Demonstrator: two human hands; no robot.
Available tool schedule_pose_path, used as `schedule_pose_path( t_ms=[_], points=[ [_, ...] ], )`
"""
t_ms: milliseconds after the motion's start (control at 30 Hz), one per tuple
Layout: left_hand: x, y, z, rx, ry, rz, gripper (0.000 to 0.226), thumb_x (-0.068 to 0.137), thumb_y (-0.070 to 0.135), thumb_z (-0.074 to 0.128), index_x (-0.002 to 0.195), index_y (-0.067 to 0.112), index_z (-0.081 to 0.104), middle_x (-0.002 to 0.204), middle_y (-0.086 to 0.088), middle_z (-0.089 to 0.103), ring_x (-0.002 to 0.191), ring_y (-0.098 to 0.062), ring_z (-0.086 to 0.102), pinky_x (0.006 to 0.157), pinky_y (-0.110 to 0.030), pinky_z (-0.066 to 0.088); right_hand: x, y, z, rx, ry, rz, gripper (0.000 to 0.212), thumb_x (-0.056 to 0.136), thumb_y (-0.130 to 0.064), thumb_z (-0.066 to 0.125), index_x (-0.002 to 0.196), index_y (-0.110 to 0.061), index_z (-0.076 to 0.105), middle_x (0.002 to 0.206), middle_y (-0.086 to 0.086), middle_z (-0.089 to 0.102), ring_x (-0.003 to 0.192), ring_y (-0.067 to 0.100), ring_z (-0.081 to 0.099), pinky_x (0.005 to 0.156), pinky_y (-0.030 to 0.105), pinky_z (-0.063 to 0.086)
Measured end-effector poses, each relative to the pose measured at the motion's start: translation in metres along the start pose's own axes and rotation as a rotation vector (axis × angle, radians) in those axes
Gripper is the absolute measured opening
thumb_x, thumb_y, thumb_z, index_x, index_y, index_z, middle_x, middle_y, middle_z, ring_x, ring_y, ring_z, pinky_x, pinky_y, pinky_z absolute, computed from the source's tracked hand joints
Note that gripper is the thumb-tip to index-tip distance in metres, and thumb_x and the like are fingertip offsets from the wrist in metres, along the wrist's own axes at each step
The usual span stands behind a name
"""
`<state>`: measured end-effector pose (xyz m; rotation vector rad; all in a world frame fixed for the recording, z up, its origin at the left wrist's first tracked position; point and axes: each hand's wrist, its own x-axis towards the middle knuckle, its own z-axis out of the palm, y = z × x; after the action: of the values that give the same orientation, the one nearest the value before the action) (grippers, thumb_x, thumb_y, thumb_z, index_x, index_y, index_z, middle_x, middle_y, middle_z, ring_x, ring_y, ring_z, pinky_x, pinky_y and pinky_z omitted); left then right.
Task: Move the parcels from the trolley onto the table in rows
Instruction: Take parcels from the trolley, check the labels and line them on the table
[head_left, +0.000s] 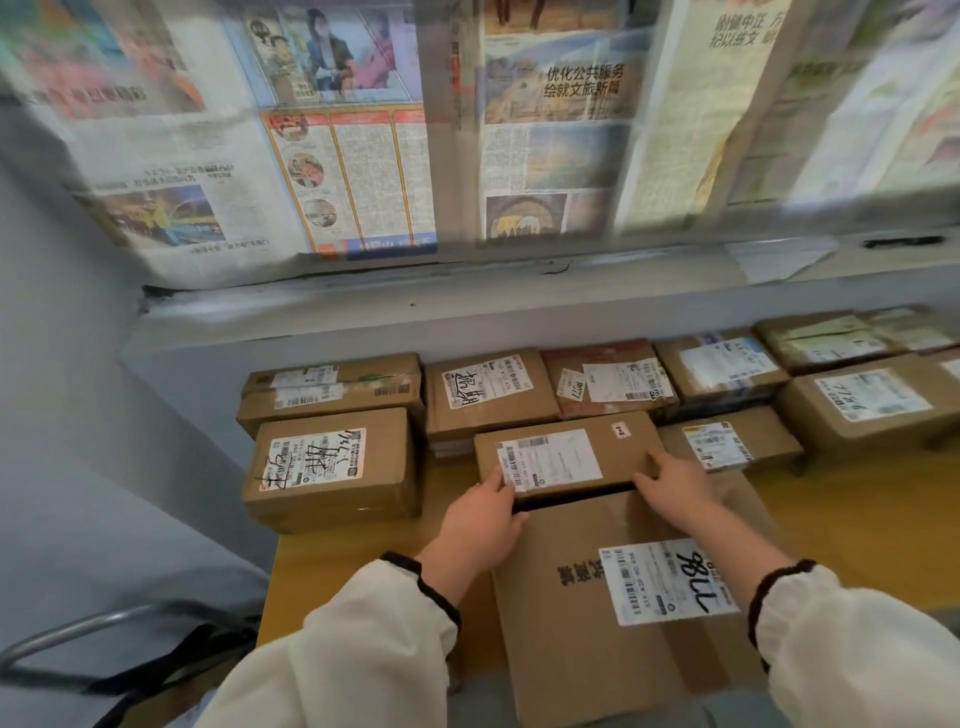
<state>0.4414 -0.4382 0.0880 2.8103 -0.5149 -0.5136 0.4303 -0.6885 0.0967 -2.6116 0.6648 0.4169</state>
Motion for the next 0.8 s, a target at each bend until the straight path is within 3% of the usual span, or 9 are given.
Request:
schedule_pose_path(
  t_ms=[200,400,800],
  points=[
    [-0.009,-0.019,0.006,0.074,0.054,-0.146,0.057,0.095,0.048,0.039,0.143,0.019,0.034,0.151,-0.002,0.033,0.132,-0.018,0.040,0.101,-0.034,0.045,-0.018,-0.019,0.007,-0.061,-0.048,-0.105,0.041,0.092,-0.040,0.043,0.130,-0.027,0.045,0.123,0.001,0.057,0.129,0.025,0.038,0.106,0.066,0.007],
    [-0.017,-0.032,0.000,0.081,0.023,-0.167,0.062,0.097,0.047,0.035,0.149,0.015,0.019,0.157,-0.003,0.014,0.144,-0.020,0.015,0.110,-0.035,0.032,-0.027,-0.034,0.015,-0.092,-0.075,-0.144,0.038,0.091,-0.038,0.041,0.127,-0.026,0.046,0.120,0.001,0.057,0.123,0.024,0.042,0.106,0.064,0.012],
    [-0.030,-0.039,-0.011,-0.006,-0.044,-0.274,0.067,0.098,0.044,0.034,0.150,0.012,0.007,0.159,-0.004,0.005,0.145,-0.024,0.007,0.114,-0.039,0.026,-0.034,-0.049,0.028,-0.152,-0.095,-0.202,0.052,0.093,-0.037,0.041,0.142,-0.021,0.031,0.141,0.006,0.042,0.133,0.025,0.034,0.109,0.066,0.008]
  ],
)
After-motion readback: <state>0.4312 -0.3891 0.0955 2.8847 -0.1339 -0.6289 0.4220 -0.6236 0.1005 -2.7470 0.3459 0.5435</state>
